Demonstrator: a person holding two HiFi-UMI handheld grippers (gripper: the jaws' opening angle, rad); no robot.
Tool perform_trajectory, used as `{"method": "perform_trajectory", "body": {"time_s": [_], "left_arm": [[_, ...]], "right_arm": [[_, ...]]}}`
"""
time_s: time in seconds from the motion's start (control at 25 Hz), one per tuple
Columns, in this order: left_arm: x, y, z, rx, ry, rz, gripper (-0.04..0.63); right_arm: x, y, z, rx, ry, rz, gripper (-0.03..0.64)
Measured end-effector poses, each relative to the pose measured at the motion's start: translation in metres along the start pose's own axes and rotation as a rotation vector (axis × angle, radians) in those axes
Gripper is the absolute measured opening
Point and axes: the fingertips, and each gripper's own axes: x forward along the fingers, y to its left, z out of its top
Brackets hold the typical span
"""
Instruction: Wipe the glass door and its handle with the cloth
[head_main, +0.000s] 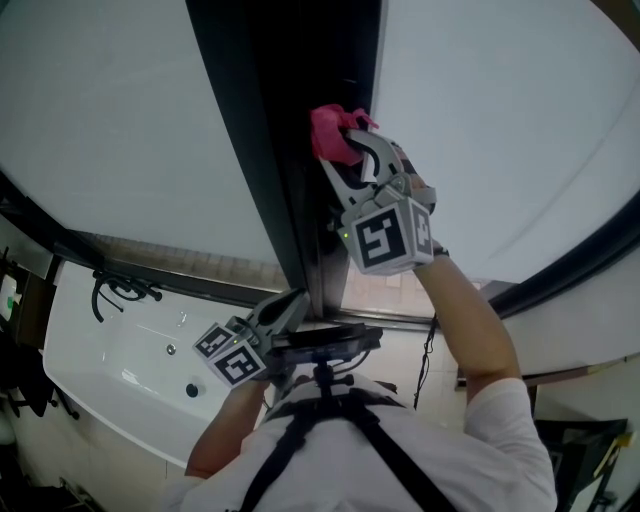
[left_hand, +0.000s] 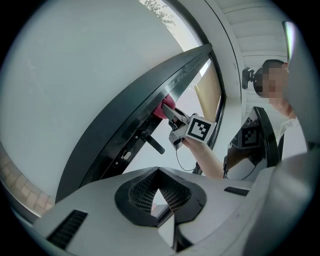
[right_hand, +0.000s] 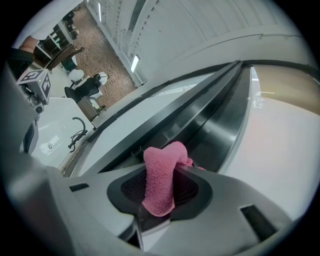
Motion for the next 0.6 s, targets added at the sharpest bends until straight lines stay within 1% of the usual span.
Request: {"method": "perform_trajectory", "body": {"time_s": [0.44, 0.6], "left_arm": [[0.002, -0.001, -0.003, -0.003, 0.010, -0.004, -0.008], [0.003, -0.001, -0.004, -0.003, 0.014, -0.007, -0.008]], "right_arm": [[0.000, 0.019, -0.017, 0.058, 0.038, 0.036, 0.107], [-0.001, 0.026, -0.019, 0.116, 0.050, 0.033, 0.107]]}}
